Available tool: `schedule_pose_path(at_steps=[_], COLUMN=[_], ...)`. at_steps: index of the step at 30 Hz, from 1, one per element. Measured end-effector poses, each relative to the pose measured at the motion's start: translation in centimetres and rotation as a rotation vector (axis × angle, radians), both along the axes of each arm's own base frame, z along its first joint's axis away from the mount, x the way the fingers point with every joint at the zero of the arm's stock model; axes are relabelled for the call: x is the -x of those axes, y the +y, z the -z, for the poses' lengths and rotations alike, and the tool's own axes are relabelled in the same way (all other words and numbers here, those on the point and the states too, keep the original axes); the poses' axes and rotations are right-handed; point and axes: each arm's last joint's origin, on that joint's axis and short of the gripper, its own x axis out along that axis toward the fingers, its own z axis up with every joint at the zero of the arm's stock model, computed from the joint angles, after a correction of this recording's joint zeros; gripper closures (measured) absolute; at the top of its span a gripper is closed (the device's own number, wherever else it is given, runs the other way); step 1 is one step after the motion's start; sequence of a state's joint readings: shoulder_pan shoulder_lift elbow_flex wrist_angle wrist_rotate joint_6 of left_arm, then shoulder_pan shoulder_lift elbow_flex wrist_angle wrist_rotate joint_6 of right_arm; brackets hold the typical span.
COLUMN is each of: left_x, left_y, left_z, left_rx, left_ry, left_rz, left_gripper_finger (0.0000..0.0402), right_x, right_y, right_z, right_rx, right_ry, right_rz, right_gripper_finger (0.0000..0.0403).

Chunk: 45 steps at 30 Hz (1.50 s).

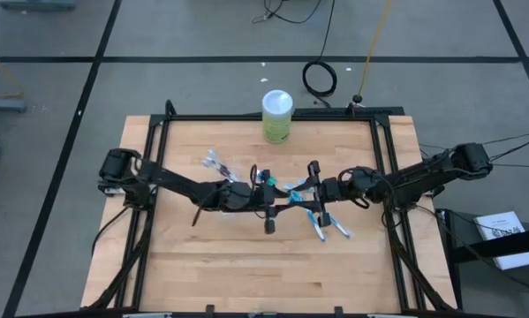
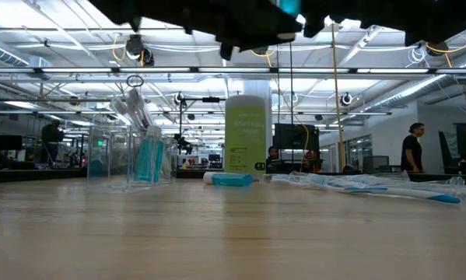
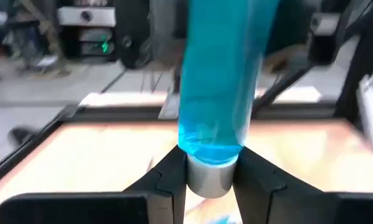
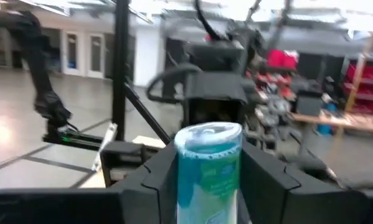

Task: Pick & Place toothbrushing station
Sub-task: Put the bottom blue mouthwash into the transparent organizer

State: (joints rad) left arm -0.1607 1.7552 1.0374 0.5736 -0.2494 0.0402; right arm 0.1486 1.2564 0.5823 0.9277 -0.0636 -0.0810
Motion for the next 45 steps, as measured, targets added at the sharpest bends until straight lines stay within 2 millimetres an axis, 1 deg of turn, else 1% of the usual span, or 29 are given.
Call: schedule_pose_path(at_steps=[5, 8, 11, 13, 17, 19, 21, 24, 27, 30, 33, 38, 43, 45], left_x=[2.3, 3.7, 4.5, 4.9, 5.0, 4.9, 4.9, 5.0, 5.1, 5.4, 5.6, 5.9, 5.4, 5.1], left_y=[-0.1, 0.0, 0.2, 0.3, 0.3, 0.2, 0.0, -0.2, -0.4, -0.4, -0.3, 0.0, 0.4, 0.6], left_z=[-1.0, -0.9, 0.1, 0.8, 1.7, 1.7, 1.6, 1.7, 1.8, 1.9, 2.1, 2.3, 2.6, 3.2], left_rx=[-0.077, -0.088, -0.047, -0.022, 0.072, 0.093, 0.081, 0.015, -0.073, -0.136, -0.163, -0.149, -0.141, -0.145], left_ry=[0.194, 0.319, 0.44, 0.514, 0.58, 0.571, 0.564, 0.574, 0.587, 0.609, 0.647, 0.677, 0.66, 0.674], left_rz=[-0.115, -0.158, -0.197, -0.2, -0.158, -0.149, -0.152, -0.161, -0.181, -0.201, -0.211, -0.234, -0.246, -0.247], left_gripper_finger=[0.0303, 0.0303, 0.0303, 0.0303, 0.0303, 0.0303, 0.0303, 0.0303, 0.0303, 0.0303, 0.0303, 0.0303, 0.0303, 0.0303], right_x=[0.9, 1.6, 1.9, 1.8, 0.9, 0.2, -0.5, -1.4, -2.0, -2.4, -2.6, -2.7, -3.4, -3.8], right_y=[-0.4, -0.6, -0.9, -1.0, -0.9, -0.8, -0.9, -1.8, -2.9, -3.8, -4.1, -4.1, -4.1, -4.1], right_z=[0.1, 0.5, 1.2, 2.0, 3.8, 4.7, 5.5, 6.1, 6.1, 6.2, 6.2, 6.0, 5.2, 4.8], right_rx=[-0.02, -0.041, -0.041, -0.006, 0.066, 0.062, 0.011, -0.163, -0.362, -0.473, -0.508, -0.514, -0.51, -0.501], right_ry=[0.129, 0.233, 0.324, 0.382, 0.464, 0.479, 0.494, 0.471, 0.445, 0.432, 0.412, 0.401, 0.409, 0.408], right_rz=[0.111, 0.142, 0.199, 0.219, 0.242, 0.25, 0.257, 0.239, 0.167, 0.108, 0.064, 0.057, 0.065, 0.066], right_gripper_finger=[0.0242, 0.023, 0.022, 0.0214, 0.0199, 0.019, 0.018, 0.0168, 0.0161, 0.016, 0.0162, 0.0164, 0.0165, 0.0165])
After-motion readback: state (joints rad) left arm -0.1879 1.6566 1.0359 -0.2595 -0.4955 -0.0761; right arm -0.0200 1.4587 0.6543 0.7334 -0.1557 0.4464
